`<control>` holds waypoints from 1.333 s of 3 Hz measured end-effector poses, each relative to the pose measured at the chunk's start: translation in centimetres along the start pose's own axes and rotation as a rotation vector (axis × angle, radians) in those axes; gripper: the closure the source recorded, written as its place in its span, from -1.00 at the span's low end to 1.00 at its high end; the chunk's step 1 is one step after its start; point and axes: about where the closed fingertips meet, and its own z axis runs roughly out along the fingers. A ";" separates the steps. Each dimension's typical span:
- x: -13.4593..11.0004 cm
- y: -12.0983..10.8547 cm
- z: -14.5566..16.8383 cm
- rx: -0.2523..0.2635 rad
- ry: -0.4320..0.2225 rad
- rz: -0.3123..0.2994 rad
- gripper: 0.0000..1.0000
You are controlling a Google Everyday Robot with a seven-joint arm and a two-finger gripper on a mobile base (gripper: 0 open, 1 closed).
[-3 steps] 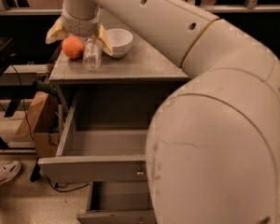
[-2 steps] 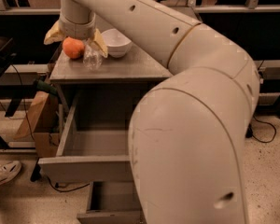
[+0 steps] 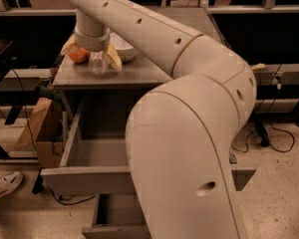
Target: Place water bottle into top drawer
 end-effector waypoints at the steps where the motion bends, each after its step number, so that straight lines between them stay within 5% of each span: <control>1: -0.3 -0.8 1.1 0.008 0.004 0.027 -1.00; 4: -1.1 -3.4 -0.4 0.015 -0.091 0.090 0.31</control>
Offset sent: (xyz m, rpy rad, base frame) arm 0.0098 -0.0232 -0.0003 0.0194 -0.0437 -0.0963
